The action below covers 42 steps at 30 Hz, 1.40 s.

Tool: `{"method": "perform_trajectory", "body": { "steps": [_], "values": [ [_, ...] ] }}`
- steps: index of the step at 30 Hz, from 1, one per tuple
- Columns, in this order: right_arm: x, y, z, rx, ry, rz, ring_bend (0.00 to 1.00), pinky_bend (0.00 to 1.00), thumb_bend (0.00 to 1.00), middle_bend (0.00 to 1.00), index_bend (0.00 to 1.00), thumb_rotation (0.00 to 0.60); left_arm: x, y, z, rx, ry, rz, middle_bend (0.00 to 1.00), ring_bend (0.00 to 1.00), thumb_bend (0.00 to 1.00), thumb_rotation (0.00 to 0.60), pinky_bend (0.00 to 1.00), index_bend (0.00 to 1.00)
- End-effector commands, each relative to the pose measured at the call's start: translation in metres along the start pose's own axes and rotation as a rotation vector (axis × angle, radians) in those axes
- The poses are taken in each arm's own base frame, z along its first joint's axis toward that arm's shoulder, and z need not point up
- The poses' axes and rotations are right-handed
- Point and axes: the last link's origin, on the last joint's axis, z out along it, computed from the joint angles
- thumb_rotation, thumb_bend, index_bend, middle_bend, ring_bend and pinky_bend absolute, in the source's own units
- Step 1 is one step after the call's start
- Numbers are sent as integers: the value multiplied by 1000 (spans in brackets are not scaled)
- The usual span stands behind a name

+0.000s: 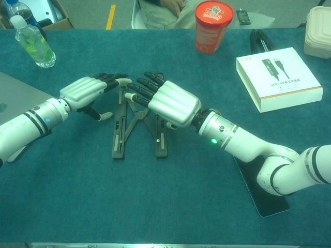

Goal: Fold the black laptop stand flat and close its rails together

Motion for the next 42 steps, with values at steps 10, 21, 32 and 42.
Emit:
{"method": "perform_trajectory", "body": {
  "steps": [10,21,32,42],
  "values": [
    [1,-4,7,-7,13,-6,0,37,0,0,0,600,-1,6,-2,-12,-10,-18,0,0,317,600,0,0],
    [3,-10,14,-9,21,-6,0,38,0,0,0,600,-2,12,-3,-24,-14,-39,0,0,317,600,0,0],
    [4,-15,21,-13,34,3,0,38,0,0,0,600,0,14,-4,-19,-31,-64,0,0,317,600,0,0],
    [11,-15,19,4,57,65,0,38,0,0,0,600,6,4,-8,7,-16,-38,0,0,317,600,0,0]
  ]
}}
